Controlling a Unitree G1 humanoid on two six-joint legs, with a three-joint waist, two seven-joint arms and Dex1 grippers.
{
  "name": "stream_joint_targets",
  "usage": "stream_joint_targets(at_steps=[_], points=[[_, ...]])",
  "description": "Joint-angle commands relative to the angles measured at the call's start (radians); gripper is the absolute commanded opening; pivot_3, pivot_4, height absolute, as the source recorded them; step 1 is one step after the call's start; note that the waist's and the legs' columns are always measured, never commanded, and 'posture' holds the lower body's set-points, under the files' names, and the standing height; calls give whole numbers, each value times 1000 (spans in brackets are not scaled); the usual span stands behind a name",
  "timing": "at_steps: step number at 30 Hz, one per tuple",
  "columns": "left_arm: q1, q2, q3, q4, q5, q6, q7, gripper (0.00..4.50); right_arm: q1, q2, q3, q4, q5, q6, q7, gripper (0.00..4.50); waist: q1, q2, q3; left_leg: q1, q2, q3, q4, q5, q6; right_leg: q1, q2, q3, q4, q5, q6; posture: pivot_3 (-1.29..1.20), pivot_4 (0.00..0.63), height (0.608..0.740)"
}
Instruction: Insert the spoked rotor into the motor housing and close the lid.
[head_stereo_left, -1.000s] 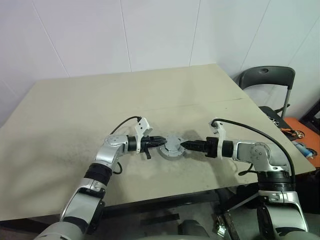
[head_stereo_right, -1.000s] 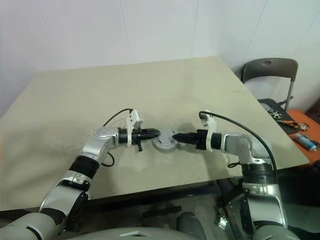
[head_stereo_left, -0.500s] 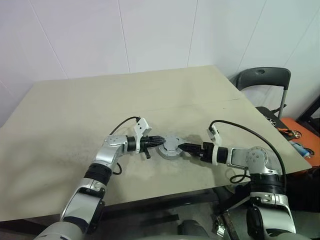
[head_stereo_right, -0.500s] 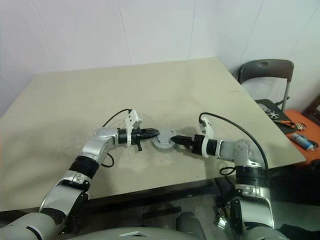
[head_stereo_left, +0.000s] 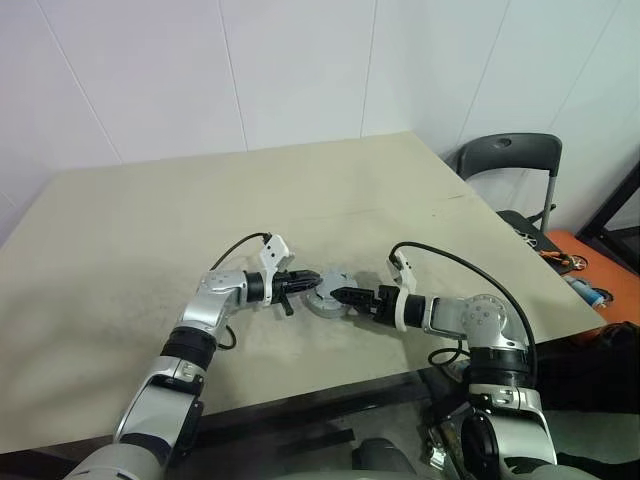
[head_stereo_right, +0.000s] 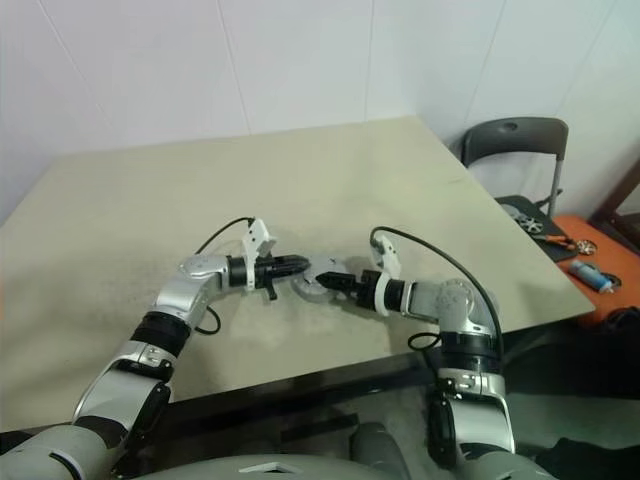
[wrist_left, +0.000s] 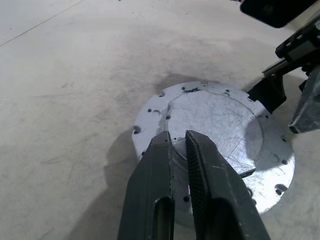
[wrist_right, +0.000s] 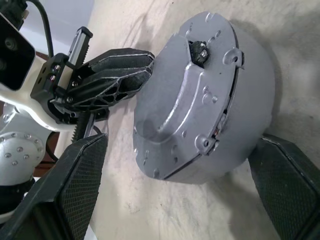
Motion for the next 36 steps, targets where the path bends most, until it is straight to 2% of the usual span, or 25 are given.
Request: stream_joint_targets(at_steps=[1, 6, 12, 13, 22, 30, 33, 36], points=[[26, -3, -33, 4, 32, 47, 7, 512, -51, 69, 9, 110, -10, -50, -33, 4476, -8, 0, 0, 0, 0, 0, 0, 0, 0, 0, 0, 0, 2, 0, 0, 0, 0, 740], [51, 2, -35, -77, 22, 101, 17, 512, -46, 93, -8, 127, -28, -112, -79, 4476, -24, 1, 1, 0, 0, 0, 1, 0, 0, 2, 1, 0, 5, 0, 0, 0, 0, 740], [62, 8, -38, -130, 18, 143, 24, 512, -35, 106, -60, 177, -52, -208, -149, 2444, -20, 3, 1, 0, 0, 0, 2, 0, 0, 2, 0, 0, 6, 1, 0, 0, 0, 740], [63, 10, -37, -135, 18, 148, 23, 512, -32, 107, -59, 179, -55, -213, -151, 2307, -20, 5, 1, 1, -1, 0, 3, 0, 0, 2, 0, 0, 6, 1, 0, 0, 0, 740], [61, 20, -37, -133, 22, 152, 12, 512, -12, 143, -94, 193, -31, -250, -192, 2255, -20, 8, 1, 2, -1, -1, 2, 0, 0, 0, -1, 0, 5, 1, 0, 0, 0, 740], [70, 14, -1, -104, 1, 122, 23, 512, 16, 148, -72, 188, -8, -227, -180, 2252, -21, 9, 1, 2, -1, -1, 1, 0, 0, 0, 0, 0, 4, 0, 0, 0, 0, 740], [38, 17, 106, -214, -109, 202, 52, 512, 11, 155, -79, 211, -6, -237, -189, 2252, -22, 9, 1, 1, -1, -1, 1, 0, 0, -1, 0, 0, 4, 0, 0, 0, 0, 740], [-6, 15, 237, -355, -278, 353, 98, 512, 4, 164, -104, 245, 5, -258, -202, 2252, -24, 7, 4, -3, 0, -1, 1, 0, 0, -6, 0, 0, 6, 1, -1, 0, 0, 740]])
